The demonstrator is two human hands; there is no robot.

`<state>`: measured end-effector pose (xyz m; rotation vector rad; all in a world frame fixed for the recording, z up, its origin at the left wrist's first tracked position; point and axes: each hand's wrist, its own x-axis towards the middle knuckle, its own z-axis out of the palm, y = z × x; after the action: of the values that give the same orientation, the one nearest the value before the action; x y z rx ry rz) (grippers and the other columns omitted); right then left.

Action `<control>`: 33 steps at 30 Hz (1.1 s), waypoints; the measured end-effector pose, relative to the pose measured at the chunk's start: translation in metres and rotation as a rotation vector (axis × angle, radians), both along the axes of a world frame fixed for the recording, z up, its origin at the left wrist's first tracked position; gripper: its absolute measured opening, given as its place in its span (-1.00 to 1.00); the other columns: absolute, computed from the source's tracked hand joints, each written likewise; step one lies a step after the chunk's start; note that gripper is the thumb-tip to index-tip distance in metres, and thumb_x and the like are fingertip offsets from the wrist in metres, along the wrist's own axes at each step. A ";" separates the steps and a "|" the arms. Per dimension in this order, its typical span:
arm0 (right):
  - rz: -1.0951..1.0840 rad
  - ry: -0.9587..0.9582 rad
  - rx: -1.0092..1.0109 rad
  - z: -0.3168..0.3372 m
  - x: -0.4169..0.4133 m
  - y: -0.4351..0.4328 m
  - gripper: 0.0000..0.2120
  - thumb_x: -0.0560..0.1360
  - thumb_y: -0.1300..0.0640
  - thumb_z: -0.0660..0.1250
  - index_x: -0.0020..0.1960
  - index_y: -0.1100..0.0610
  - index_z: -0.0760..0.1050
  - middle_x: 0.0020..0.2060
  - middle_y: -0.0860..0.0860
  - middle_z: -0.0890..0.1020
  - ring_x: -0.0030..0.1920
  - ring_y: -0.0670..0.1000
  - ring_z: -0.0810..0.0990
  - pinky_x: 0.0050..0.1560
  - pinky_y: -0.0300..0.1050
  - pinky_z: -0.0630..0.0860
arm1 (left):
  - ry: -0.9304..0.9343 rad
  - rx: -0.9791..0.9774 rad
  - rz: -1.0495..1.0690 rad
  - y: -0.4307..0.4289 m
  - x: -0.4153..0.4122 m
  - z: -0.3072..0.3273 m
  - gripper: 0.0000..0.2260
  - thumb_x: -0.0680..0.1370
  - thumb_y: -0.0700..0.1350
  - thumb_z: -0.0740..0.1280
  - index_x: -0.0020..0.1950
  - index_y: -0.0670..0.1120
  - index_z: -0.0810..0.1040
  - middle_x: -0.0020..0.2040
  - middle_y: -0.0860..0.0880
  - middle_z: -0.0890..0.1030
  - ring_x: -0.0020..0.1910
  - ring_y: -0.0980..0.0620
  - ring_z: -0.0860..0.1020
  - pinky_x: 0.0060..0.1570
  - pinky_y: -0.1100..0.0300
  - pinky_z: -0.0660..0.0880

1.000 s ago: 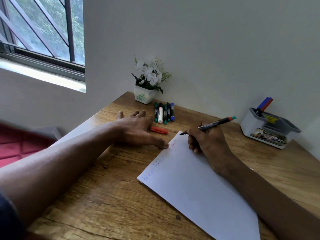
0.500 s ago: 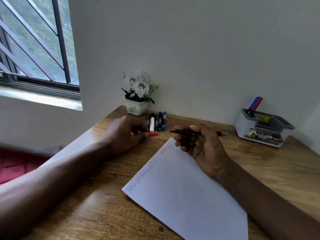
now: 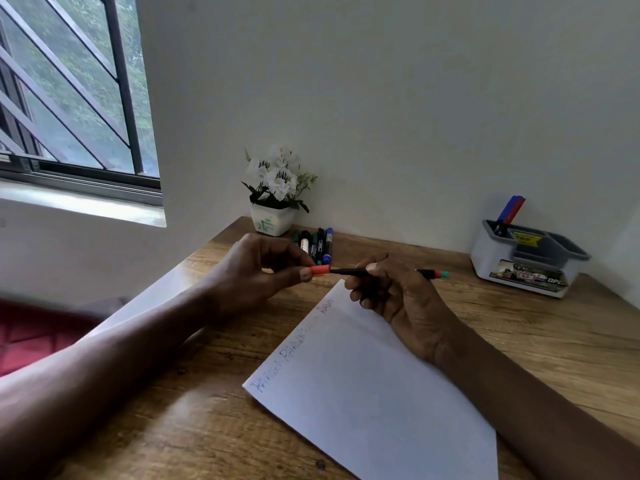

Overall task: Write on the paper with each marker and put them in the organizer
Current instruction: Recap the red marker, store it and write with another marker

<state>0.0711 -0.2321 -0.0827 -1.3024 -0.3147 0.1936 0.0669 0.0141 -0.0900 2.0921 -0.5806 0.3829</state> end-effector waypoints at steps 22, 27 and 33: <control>-0.079 -0.283 -0.210 -0.002 -0.002 0.008 -0.77 0.43 0.05 0.49 -0.32 0.14 0.59 -0.45 0.06 0.60 -0.45 -0.02 0.49 -0.39 -0.18 0.42 | 0.165 -0.222 -0.124 -0.013 -0.009 0.001 -0.77 0.44 -0.11 0.52 0.04 -0.19 0.75 -0.13 -0.10 0.75 -0.22 0.02 0.64 -0.16 0.18 0.62; -0.060 -0.260 -0.116 0.001 0.000 0.015 -0.84 0.36 0.04 0.52 -0.29 0.12 0.64 -0.43 0.08 0.62 -0.41 0.05 0.53 -0.31 -0.08 0.43 | 0.179 -0.360 -0.184 -0.014 -0.009 0.003 -0.81 0.44 -0.17 0.50 0.01 -0.23 0.73 -0.15 -0.14 0.73 -0.19 -0.02 0.62 -0.16 0.22 0.59; -0.061 -0.271 -0.064 0.005 -0.007 0.017 -0.90 0.37 0.11 0.51 -0.18 0.14 0.68 -0.40 0.07 0.63 -0.36 0.04 0.54 -0.31 -0.11 0.46 | 0.132 -0.292 -0.126 -0.013 -0.010 0.007 -0.70 0.49 0.05 0.55 0.07 -0.13 0.72 -0.06 -0.10 0.74 -0.08 -0.02 0.66 -0.05 0.10 0.62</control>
<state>0.0639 -0.2154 -0.0774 -1.4014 -0.5017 -0.0255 0.0573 0.0016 -0.0828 1.7766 -0.5403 0.2396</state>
